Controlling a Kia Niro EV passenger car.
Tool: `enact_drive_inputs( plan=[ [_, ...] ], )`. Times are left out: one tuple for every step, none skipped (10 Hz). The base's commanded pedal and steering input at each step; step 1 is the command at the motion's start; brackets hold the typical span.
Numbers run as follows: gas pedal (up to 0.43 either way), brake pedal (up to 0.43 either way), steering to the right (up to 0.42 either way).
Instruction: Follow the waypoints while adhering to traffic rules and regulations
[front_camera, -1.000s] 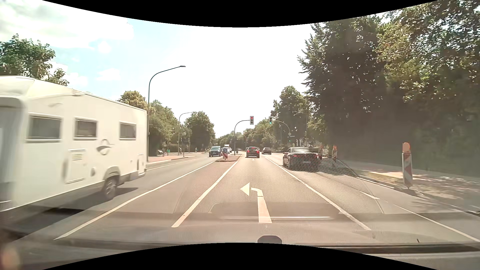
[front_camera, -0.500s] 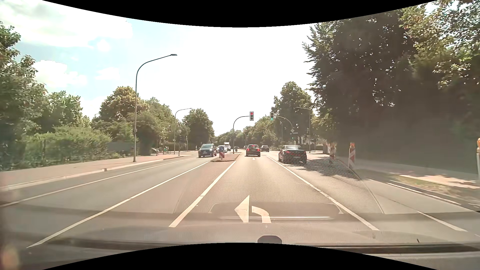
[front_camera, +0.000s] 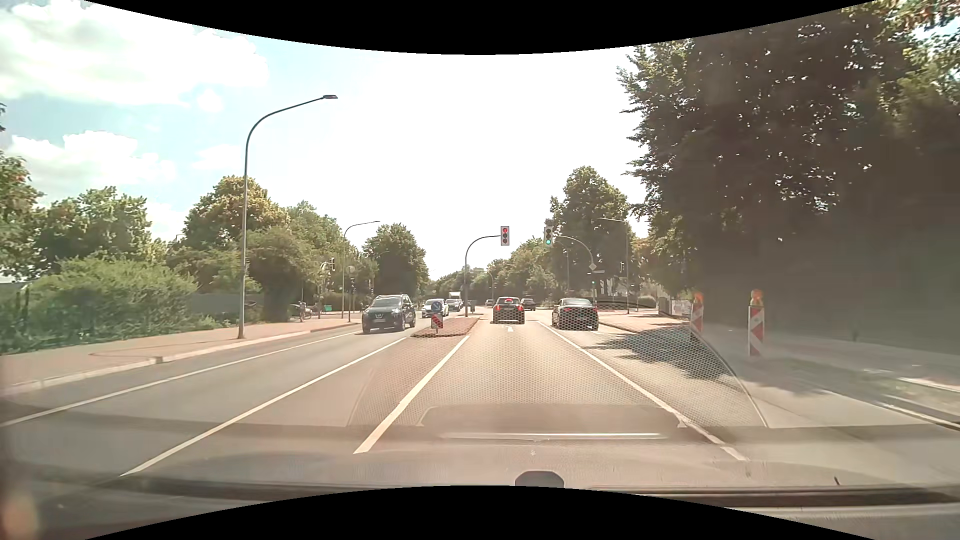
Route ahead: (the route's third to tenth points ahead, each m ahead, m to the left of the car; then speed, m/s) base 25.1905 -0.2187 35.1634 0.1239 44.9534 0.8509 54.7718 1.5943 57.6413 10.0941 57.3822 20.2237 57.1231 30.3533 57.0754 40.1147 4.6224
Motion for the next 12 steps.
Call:
enact_drive_inputs(
  plan=[
    [0.000, 0.018, -0.004],
    [0.000, 0.018, -0.003],
    [0.000, 0.018, -0.003],
    [0.000, 0.018, -0.004],
    [0.000, 0.018, -0.004],
    [0.000, 0.018, -0.004],
    [0.000, 0.018, -0.004],
    [0.000, 0.018, -0.003],
    [0.000, 0.018, -0.004],
    [0.000, 0.018, -0.003],
    [0.000, 0.018, -0.003],
    [0.000, 0.018, -0.003]
  ],
)
